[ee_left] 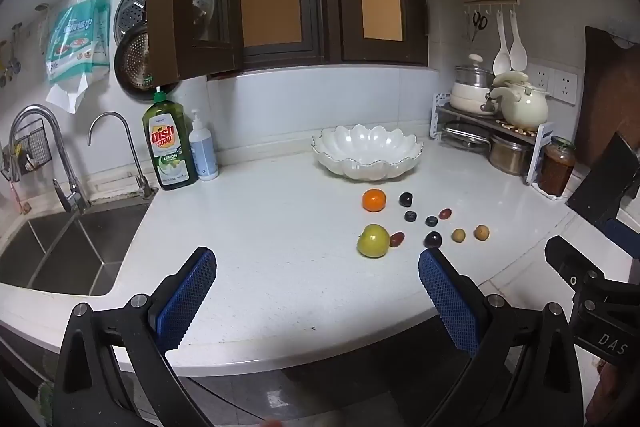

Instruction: Organize fruits

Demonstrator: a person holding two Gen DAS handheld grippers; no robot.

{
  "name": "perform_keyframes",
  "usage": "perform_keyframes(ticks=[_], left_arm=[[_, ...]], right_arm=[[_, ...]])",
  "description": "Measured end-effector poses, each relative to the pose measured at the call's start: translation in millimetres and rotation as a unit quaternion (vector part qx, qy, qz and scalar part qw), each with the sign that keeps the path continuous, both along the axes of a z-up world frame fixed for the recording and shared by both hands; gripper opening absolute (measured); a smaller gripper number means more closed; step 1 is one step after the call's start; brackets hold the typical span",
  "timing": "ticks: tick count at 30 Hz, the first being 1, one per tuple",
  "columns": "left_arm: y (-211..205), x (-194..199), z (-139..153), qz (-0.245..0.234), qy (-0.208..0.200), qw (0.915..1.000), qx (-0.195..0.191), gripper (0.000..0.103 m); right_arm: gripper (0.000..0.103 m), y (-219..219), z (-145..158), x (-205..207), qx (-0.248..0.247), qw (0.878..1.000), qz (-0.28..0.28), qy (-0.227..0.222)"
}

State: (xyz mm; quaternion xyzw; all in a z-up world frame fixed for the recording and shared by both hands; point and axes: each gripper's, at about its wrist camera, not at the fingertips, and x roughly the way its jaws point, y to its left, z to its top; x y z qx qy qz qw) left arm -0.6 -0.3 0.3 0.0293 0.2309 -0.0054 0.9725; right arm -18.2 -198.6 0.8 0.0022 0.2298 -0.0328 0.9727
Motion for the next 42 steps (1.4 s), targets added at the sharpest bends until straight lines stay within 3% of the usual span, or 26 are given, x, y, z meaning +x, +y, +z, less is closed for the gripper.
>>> perform_keyframes(ticks=[5, 21, 42], left_arm=[[-8, -10, 1, -0.002, -0.019, 0.9998, 0.006, 0.103], [-4, -14, 7, -0.008, -0.005, 0.9997, -0.025, 0.103], [-13, -16, 11, -0.006, -0.010, 0.9998, -0.016, 0.103]], right_arm=[[0.102, -1, -2, -2, 0.004, 1.000, -0.001, -0.004], [0.102, -9, 8, -16, -0.001, 1.000, -0.002, -0.016], [0.102, -16, 8, -18, 0.003, 1.000, -0.005, -0.015]])
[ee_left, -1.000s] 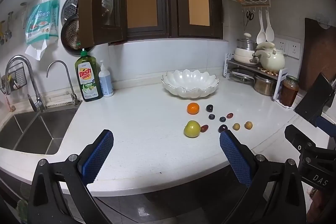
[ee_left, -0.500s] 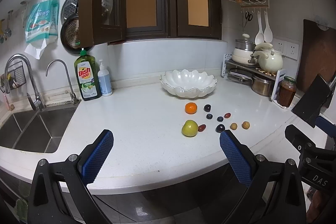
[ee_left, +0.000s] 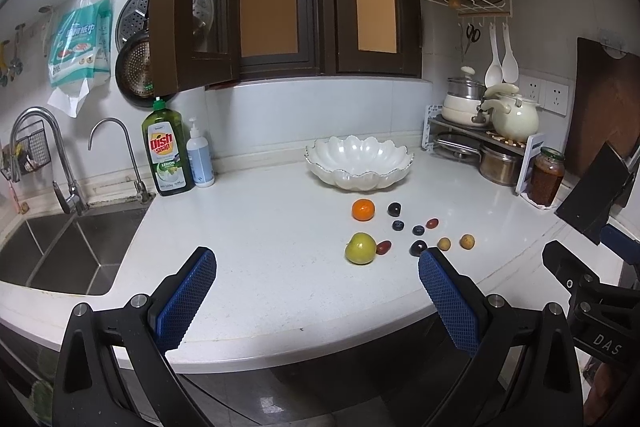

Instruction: Organize fruits

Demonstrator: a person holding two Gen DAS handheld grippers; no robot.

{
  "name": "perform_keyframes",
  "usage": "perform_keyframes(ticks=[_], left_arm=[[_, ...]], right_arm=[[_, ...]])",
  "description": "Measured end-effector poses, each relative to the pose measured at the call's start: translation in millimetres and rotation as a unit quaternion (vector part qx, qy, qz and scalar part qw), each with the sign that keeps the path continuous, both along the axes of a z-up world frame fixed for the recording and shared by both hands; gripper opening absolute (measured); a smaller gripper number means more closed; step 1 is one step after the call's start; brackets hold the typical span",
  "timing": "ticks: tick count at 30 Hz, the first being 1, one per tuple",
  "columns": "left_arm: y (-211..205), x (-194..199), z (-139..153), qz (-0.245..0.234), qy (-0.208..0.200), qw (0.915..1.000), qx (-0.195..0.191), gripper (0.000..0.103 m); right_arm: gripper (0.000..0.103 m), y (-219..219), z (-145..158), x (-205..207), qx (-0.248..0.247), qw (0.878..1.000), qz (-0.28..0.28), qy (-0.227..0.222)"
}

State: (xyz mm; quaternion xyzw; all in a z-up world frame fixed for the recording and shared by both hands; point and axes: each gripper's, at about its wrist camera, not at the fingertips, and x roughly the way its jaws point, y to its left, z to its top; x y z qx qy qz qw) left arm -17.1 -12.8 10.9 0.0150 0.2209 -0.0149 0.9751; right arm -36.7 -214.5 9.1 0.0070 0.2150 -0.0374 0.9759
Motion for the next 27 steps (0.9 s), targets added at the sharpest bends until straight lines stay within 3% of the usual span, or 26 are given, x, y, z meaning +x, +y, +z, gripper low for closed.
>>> perform_keyframes(ticks=[27], left_arm=[[-5.3, -6.6, 8.1, -0.007, -0.012, 0.9999, 0.000, 0.103]], right_arm=[[0.102, -3.4, 2.3, -7.9, -0.003, 1.000, -0.010, -0.013]])
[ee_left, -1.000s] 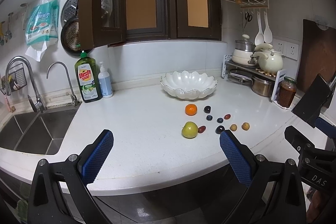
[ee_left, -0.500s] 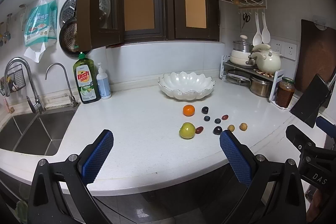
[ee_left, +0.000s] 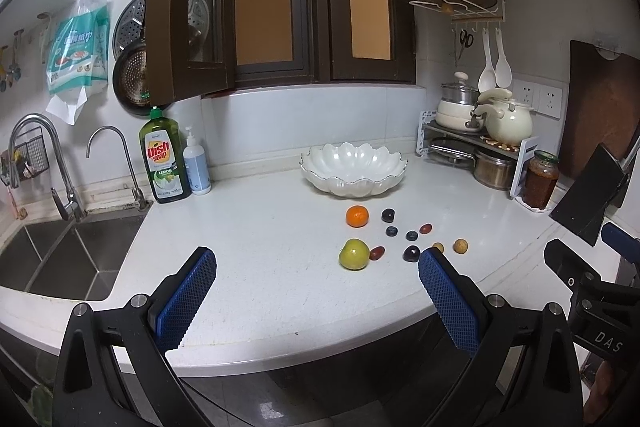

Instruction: Organize fruits

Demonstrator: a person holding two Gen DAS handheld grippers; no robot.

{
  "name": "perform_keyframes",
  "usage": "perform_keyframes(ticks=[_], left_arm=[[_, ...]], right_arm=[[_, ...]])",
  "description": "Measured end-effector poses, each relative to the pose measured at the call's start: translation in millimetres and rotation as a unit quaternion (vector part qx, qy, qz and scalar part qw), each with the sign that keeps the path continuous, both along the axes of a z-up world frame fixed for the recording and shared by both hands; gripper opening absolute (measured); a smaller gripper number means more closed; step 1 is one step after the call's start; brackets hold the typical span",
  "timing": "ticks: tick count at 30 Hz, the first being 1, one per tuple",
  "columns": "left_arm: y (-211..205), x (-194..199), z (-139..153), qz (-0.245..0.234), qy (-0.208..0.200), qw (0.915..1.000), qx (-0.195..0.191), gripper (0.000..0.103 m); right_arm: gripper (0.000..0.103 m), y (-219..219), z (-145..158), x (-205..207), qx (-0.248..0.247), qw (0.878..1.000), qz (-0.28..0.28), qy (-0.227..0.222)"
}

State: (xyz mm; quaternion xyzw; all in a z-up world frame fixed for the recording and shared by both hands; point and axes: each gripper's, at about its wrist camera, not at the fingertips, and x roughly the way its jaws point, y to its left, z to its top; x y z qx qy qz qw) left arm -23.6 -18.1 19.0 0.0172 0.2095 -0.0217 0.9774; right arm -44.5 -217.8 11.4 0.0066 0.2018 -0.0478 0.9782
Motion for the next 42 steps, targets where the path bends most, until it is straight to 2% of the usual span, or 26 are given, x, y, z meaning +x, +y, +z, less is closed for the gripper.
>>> perform_keyframes(ticks=[23, 35, 42], left_arm=[[-3, 15, -4, -0.008, 0.015, 0.9998, 0.004, 0.103], [-8, 50, -14, -0.031, 0.041, 0.9986, 0.006, 0.103], [-14, 81, -21, -0.036, 0.052, 0.9975, 0.031, 0.103]], right_arm=[[0.102, -4, -4, 10, 0.007, 1.000, -0.006, 0.013], [0.102, -11, -16, 46, 0.029, 0.998, 0.000, 0.057], [0.102, -8, -22, 78, 0.020, 0.998, -0.001, 0.067]])
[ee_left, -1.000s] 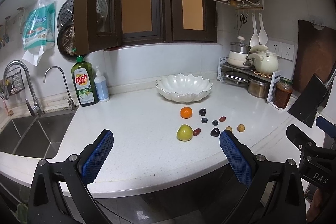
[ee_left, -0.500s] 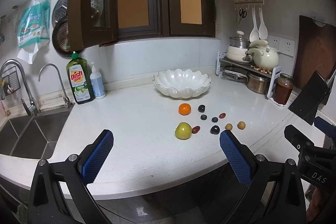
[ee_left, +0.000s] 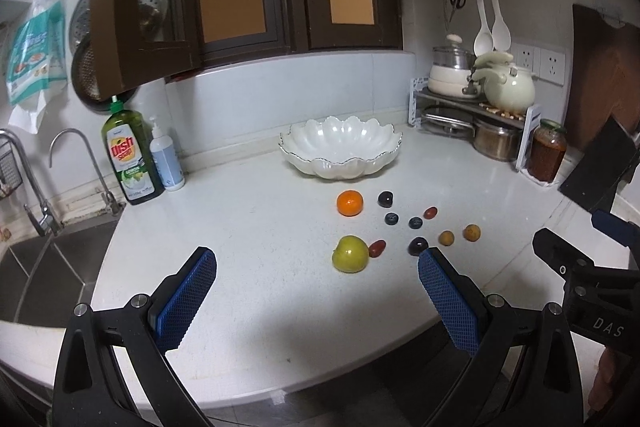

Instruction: Organize fruits

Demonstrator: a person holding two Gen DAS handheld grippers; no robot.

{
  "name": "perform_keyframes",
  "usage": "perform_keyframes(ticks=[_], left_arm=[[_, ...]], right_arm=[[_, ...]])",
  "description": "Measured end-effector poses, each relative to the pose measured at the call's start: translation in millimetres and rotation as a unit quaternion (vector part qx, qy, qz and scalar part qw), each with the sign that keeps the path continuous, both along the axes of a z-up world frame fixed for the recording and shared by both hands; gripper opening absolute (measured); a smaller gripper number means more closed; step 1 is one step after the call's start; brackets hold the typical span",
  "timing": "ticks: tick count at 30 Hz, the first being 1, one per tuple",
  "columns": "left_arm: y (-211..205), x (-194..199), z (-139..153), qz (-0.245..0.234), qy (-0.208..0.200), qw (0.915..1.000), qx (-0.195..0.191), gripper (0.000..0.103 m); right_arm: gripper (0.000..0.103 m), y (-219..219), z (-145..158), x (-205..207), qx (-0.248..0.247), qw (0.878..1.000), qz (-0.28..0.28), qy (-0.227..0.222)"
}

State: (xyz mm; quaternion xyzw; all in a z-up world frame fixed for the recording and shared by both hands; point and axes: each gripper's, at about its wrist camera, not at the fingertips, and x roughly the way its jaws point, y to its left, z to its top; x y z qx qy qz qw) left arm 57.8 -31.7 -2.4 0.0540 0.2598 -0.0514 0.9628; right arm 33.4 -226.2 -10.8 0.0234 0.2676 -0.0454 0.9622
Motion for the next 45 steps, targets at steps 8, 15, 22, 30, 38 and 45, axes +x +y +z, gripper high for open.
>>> perform_keyframes(ticks=[8, 15, 22, 30, 38, 45], left_arm=[[0, 42, -16, -0.011, 0.031, 0.9994, 0.013, 0.098], [-3, 74, -36, -0.027, 0.065, 0.9973, 0.021, 0.089], [-7, 100, -57, -0.052, 0.099, 0.9933, 0.029, 0.084], [-16, 121, -82, -0.082, 0.135, 0.9868, 0.036, 0.079], [-23, 141, -103, -0.105, 0.166, 0.9800, 0.033, 0.072], [-28, 157, -114, -0.121, 0.182, 0.9753, 0.031, 0.064]], right_arm=[[0.096, 3, -15, 38, 0.009, 1.000, 0.003, 0.025], [0.085, 13, -34, 74, 0.018, 0.998, 0.024, 0.061], [0.074, 19, -54, 104, 0.032, 0.993, 0.043, 0.101], [0.063, 28, -81, 132, 0.045, 0.986, 0.059, 0.146], [0.054, 31, -100, 153, 0.047, 0.981, 0.061, 0.178], [0.049, 31, -109, 166, 0.052, 0.978, 0.057, 0.192]])
